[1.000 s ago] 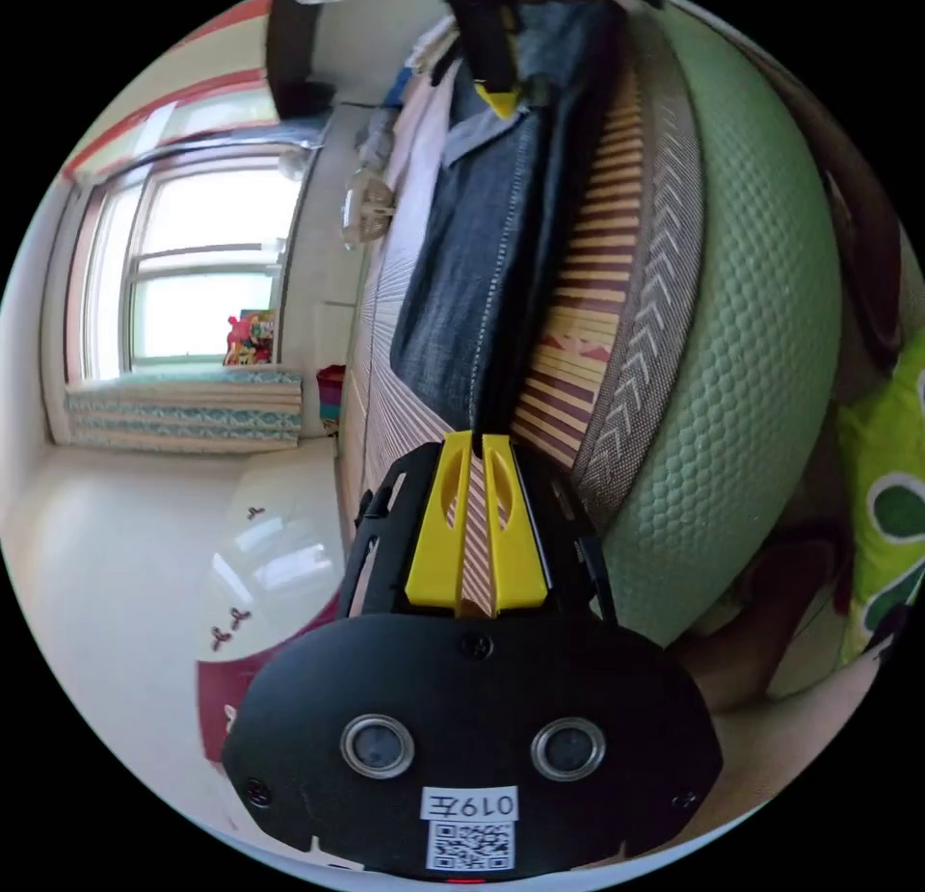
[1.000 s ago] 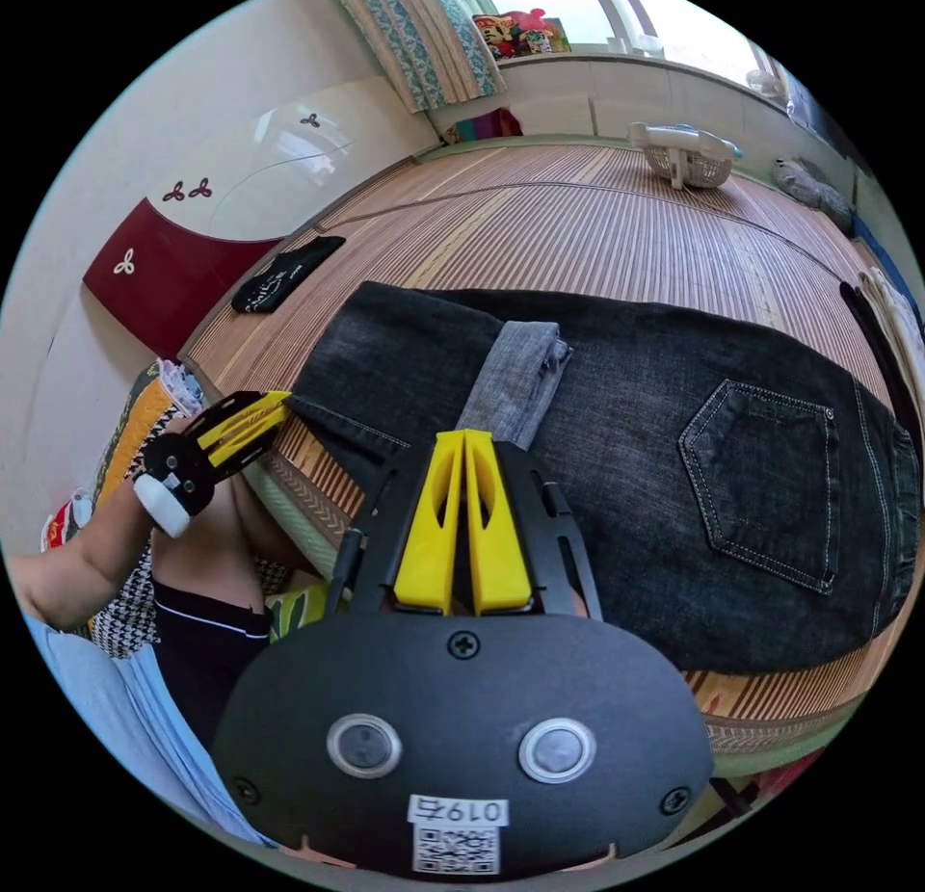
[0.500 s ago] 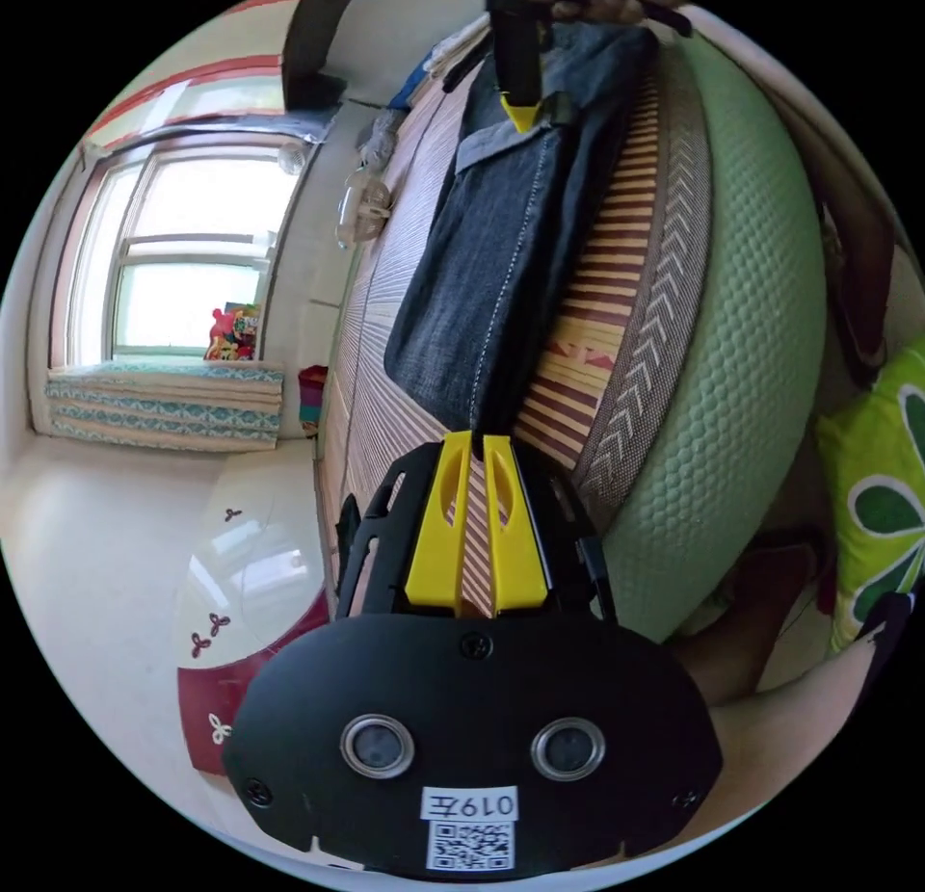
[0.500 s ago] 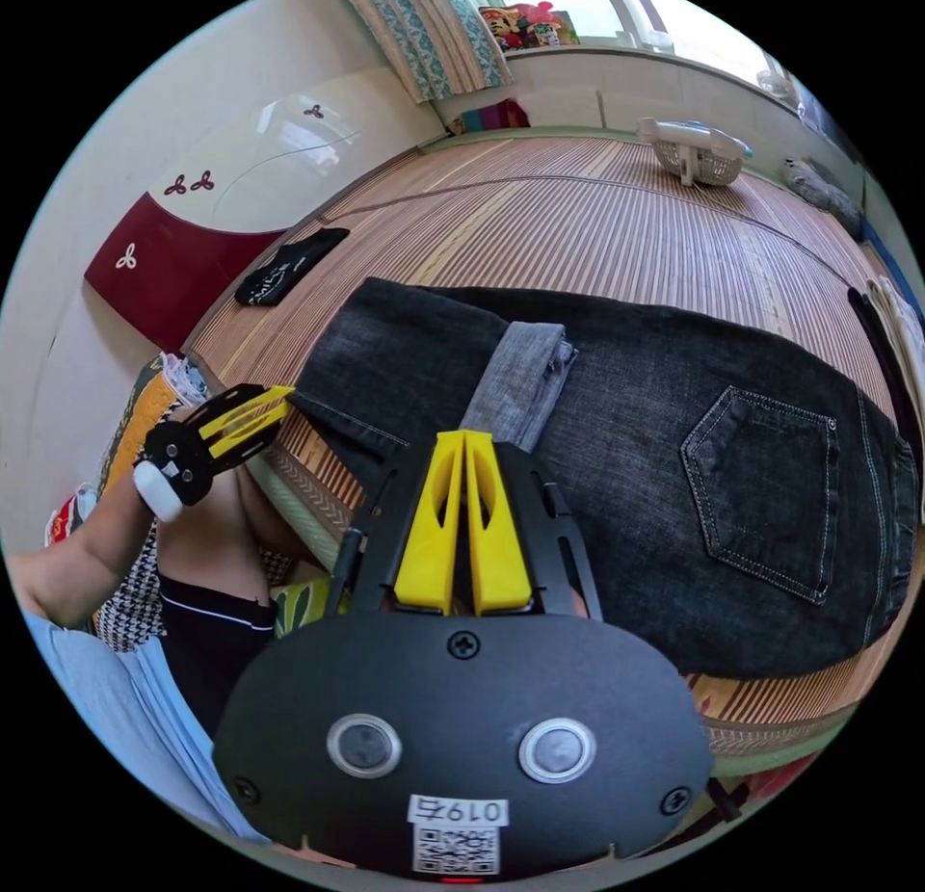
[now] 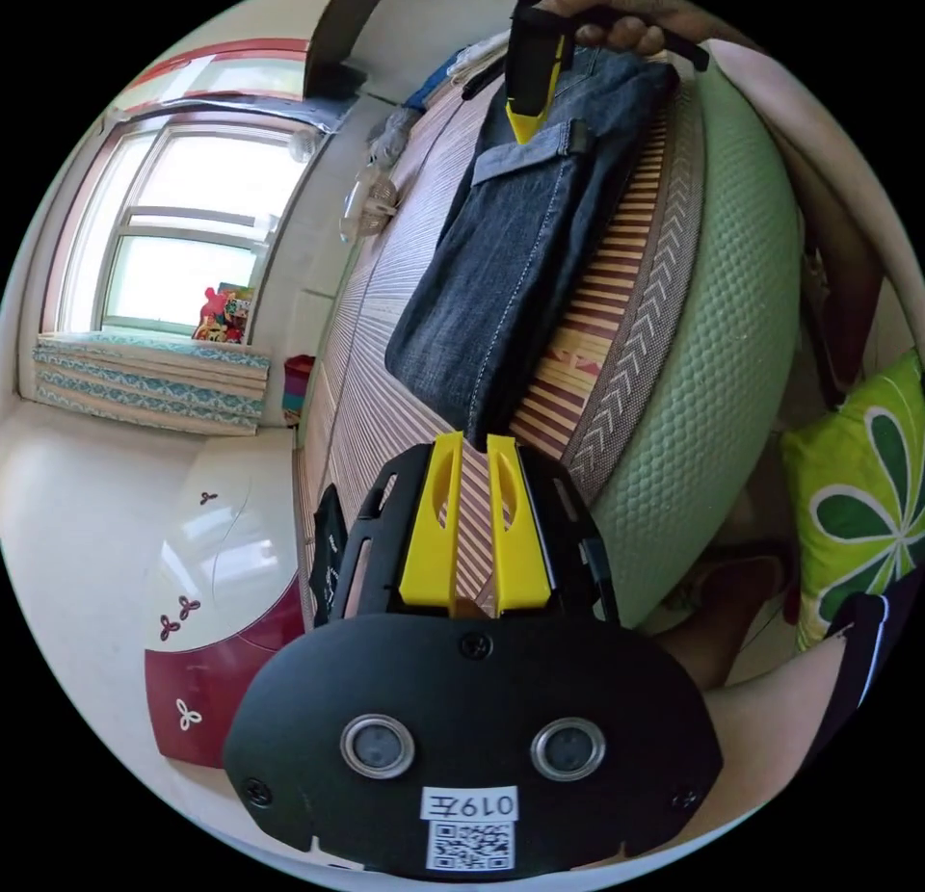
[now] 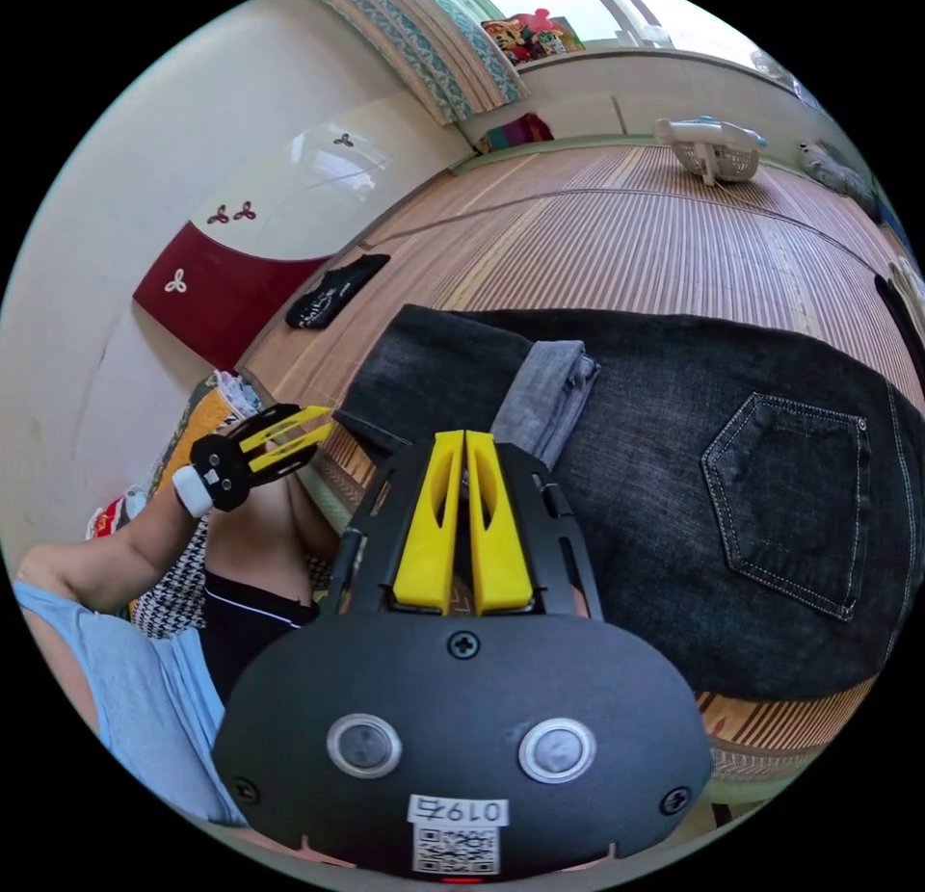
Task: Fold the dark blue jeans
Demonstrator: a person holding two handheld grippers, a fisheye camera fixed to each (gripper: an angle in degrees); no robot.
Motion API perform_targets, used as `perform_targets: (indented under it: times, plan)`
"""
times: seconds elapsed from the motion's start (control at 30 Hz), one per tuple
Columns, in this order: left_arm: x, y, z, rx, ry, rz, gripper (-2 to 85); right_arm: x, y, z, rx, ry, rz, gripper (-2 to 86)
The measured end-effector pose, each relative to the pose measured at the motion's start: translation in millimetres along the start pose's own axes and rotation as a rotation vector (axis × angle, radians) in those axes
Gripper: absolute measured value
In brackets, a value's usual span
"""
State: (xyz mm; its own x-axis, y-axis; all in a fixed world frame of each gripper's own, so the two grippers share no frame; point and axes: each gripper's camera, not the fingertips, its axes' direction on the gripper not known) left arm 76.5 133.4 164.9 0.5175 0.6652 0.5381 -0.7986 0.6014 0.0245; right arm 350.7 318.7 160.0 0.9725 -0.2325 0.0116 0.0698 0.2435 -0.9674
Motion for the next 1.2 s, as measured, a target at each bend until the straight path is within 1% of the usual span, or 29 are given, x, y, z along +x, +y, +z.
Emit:
perform_targets:
  times: [0.1,0.17,0.2,0.27,0.3,0.37,0.47,0.57,0.73,0.8,0.87,0.93,0.97,1.07,1.13,1.2]
  plan:
    - [-31.0,8.9,1.8,0.036,0.051,-0.112,0.8,10.5,-1.3,-4.3,0.021,-0.034,0.017,-0.9]
    - [-69.1,5.3,10.0,0.060,0.147,-0.280,1.0,13.7,-3.4,-2.0,0.021,-0.045,0.016,-0.9]
    - [-79.1,3.7,13.1,0.071,0.181,-0.327,1.0,14.0,-4.2,-0.6,0.016,-0.041,0.015,-0.9]
    - [-112.4,-1.9,32.7,0.093,0.317,-0.488,1.2,14.0,-6.5,4.9,-0.003,-0.040,-0.005,-0.9]
    - [-118.9,-2.3,38.7,0.089,0.338,-0.523,1.2,14.2,-7.0,6.0,-0.008,-0.041,-0.009,-0.9]
    - [-139.6,2.3,64.3,0.078,0.453,-0.625,1.3,16.6,-7.7,9.7,-0.029,-0.016,-0.015,-0.9]
    - [-152.1,14.9,93.3,0.013,0.510,-0.676,1.4,23.8,-9.2,18.2,-0.089,0.018,-0.007,-0.9]
    - [-165.0,26.7,106.5,0.016,0.517,-0.705,1.4,35.6,-12.6,21.9,-0.111,-0.008,0.036,-0.9]
    - [-191.5,28.8,118.7,-0.014,0.491,-0.665,1.3,46.3,-18.6,25.1,-0.135,-0.035,0.068,-0.9]
    - [-206.3,36.0,118.9,0.010,0.485,-0.690,1.2,40.7,-19.3,22.7,-0.124,-0.021,0.029,-0.9]
    - [-232.9,49.0,122.7,0.073,0.508,-0.770,1.1,30.2,-20.1,12.6,-0.065,0.003,-0.041,-0.8]
    - [-251.4,53.0,134.4,0.080,0.522,-0.810,1.1,30.8,-21.4,6.4,0.001,0.005,-0.057,-0.8]
    - [-261.8,52.9,146.4,0.056,0.521,-0.822,1.0,36.5,-24.4,6.8,0.026,-0.004,-0.041,-0.8]
    - [-286.7,57.6,177.7,0.022,0.559,-0.875,1.0,55.7,-37.3,23.0,0.002,-0.022,0.021,-0.8]
    - [-299.5,64.8,192.4,0.026,0.584,-0.908,1.0,61.6,-43.4,34.7,-0.027,-0.019,0.023,-0.8]
    - [-308.2,71.2,207.2,0.012,0.603,-0.902,1.0,65.6,-47.7,45.4,-0.060,0.022,0.036,-0.8]
